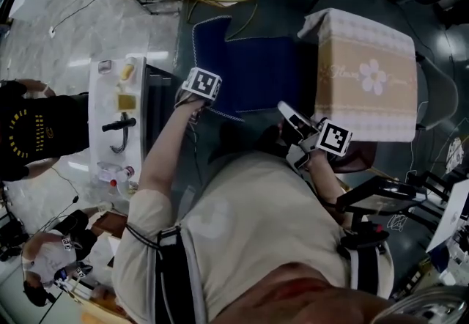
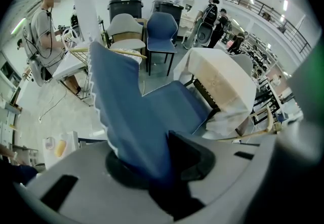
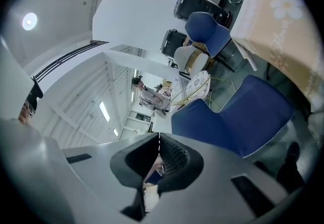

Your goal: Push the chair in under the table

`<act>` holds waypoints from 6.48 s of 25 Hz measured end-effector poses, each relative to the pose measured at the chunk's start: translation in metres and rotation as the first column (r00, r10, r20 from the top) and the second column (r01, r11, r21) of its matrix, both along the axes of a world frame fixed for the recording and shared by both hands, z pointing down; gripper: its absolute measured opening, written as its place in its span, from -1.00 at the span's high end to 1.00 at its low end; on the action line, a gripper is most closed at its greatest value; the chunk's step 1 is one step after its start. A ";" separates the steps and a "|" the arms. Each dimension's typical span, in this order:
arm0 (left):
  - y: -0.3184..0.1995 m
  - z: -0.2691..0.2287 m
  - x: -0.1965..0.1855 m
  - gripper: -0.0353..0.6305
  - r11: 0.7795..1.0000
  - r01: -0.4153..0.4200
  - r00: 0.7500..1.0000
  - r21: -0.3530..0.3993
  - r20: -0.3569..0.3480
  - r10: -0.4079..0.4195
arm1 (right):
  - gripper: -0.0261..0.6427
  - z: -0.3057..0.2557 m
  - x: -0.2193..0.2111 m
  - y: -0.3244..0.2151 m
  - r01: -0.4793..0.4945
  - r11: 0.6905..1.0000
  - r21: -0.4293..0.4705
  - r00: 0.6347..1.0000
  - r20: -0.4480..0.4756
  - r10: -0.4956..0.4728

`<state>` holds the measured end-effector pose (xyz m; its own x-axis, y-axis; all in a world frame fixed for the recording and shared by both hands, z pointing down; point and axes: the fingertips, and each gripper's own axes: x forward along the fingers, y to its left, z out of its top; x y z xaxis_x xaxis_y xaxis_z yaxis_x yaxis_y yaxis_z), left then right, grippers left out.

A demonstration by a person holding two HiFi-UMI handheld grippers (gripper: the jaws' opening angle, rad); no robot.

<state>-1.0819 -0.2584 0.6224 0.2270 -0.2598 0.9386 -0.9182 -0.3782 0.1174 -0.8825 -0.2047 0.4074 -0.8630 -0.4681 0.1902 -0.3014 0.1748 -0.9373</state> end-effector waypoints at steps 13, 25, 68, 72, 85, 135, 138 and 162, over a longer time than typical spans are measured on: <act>0.004 0.000 0.017 0.59 0.999 0.021 1.000 -0.027 -0.020 -0.021 | 0.89 0.001 -0.003 -0.002 0.025 1.000 -0.007 0.999 -0.020 -0.025; 0.004 0.002 0.019 0.58 1.000 -0.006 1.000 -0.025 -0.022 0.005 | 0.89 0.005 -0.002 0.000 0.017 1.000 -0.024 1.000 -0.020 -0.017; -0.013 -0.004 0.041 0.57 1.000 -0.011 1.000 -0.020 -0.014 0.011 | 0.89 0.002 0.023 0.005 -0.065 0.996 -0.054 0.998 -0.013 0.064; -0.012 0.000 0.046 0.57 1.000 -0.007 1.000 -0.025 -0.014 0.006 | 0.89 0.003 0.030 0.011 -0.090 0.992 -0.090 0.996 -0.019 0.089; -0.019 -0.007 0.075 0.56 0.999 -0.037 0.999 -0.006 -0.003 0.037 | 0.89 -0.002 0.038 -0.001 -0.068 0.996 -0.060 0.998 0.007 0.069; -0.044 0.003 0.161 0.58 0.999 0.033 0.985 -0.014 -0.167 -0.035 | 0.89 0.016 0.097 0.000 -0.179 0.981 -0.077 0.983 -0.041 0.176; -0.041 0.001 0.159 0.59 0.993 0.111 0.968 -0.035 -0.224 -0.116 | 0.89 0.019 0.096 0.003 -0.160 0.984 -0.073 0.986 -0.055 0.157; -0.040 -0.003 0.157 0.63 0.980 0.197 0.949 -0.042 -0.243 -0.201 | 0.89 0.025 0.102 -0.011 -0.154 0.983 -0.100 0.986 -0.086 0.145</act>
